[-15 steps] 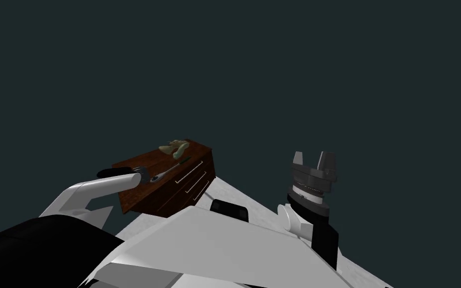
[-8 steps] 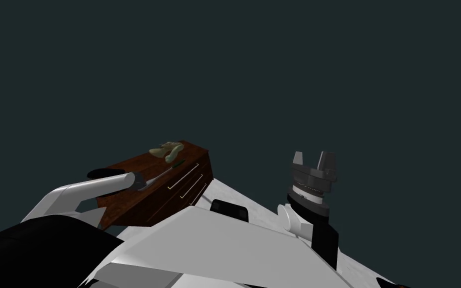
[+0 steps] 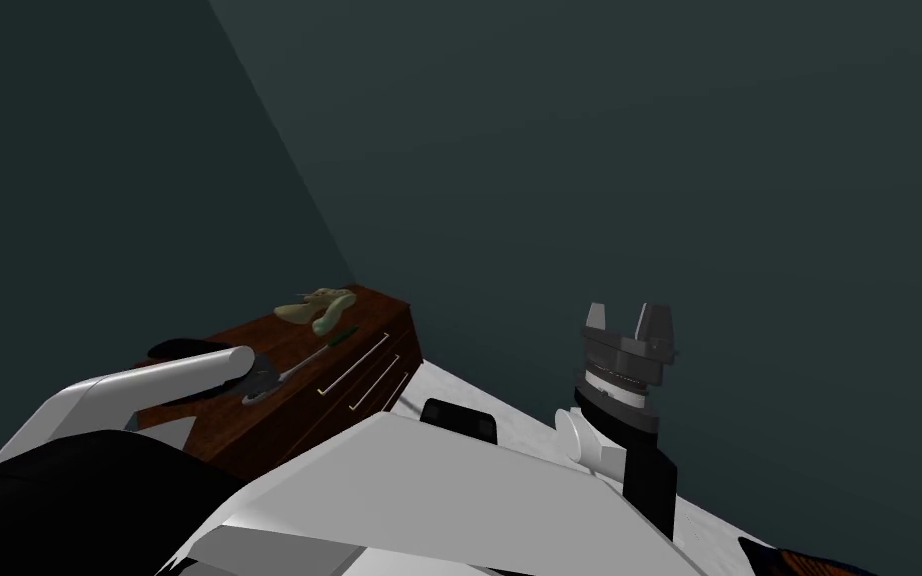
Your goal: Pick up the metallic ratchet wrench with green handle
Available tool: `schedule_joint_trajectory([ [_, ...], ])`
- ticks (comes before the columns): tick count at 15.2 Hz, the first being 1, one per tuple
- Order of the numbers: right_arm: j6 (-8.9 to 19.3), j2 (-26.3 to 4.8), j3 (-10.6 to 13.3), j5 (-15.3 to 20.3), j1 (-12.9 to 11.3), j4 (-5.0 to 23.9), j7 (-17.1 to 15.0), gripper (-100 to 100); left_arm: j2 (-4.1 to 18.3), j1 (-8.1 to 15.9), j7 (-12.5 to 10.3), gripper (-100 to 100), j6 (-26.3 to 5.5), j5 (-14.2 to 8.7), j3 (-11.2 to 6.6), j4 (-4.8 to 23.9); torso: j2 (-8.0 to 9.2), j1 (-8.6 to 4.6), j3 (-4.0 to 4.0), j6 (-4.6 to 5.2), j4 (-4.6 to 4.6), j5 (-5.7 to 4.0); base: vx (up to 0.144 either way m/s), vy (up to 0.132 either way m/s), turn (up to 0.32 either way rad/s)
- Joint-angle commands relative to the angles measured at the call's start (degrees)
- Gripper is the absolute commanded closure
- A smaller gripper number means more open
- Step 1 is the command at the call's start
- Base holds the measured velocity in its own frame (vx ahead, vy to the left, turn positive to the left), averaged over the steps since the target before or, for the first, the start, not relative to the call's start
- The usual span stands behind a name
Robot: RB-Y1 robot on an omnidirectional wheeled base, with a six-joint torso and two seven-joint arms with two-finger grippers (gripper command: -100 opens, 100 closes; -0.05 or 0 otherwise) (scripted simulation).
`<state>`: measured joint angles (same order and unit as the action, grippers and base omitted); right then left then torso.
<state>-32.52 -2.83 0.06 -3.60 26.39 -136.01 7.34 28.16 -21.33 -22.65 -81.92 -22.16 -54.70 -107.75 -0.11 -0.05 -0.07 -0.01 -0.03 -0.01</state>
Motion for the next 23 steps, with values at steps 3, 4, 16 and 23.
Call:
schedule_joint_trajectory([
  [3,0.0,0.0,0.0,0.0,0.0,0.0,0.0,0,0.1,0.1,-0.9,-100,-4.5,-0.8,-1.69,0.5,-0.1,0.04,-0.05,0.02,-0.02,0.01,0.078,0.015,-0.089],
  [4,0.0,0.0,0.0,0.0,0.0,0.0,0.0,0,0.3,0.3,-1.6,-100,-6.2,-1.4,-3.06,1.3,-0.07,0.04,-0.04,0.0,-0.02,0.01,0.075,0.007,-0.115],
  [16,0.0,0.0,0.0,0.0,0.0,0.0,0.0,0,0.9,0.9,-4.0,-100,-19.1,-3.8,-8.16,4.5,-0.05,0.13,-0.03,0.0,-0.01,0.03,0.067,0.028,-0.081],
  [23,0.0,0.0,0.0,0.0,0.0,0.0,0.0,0,0.5,1.5,-4.2,-100,-19.2,-3.6,-8.14,6.8,0.08,0.07,0.04,-0.01,0.01,0.03,0.046,0.033,-0.04],
])
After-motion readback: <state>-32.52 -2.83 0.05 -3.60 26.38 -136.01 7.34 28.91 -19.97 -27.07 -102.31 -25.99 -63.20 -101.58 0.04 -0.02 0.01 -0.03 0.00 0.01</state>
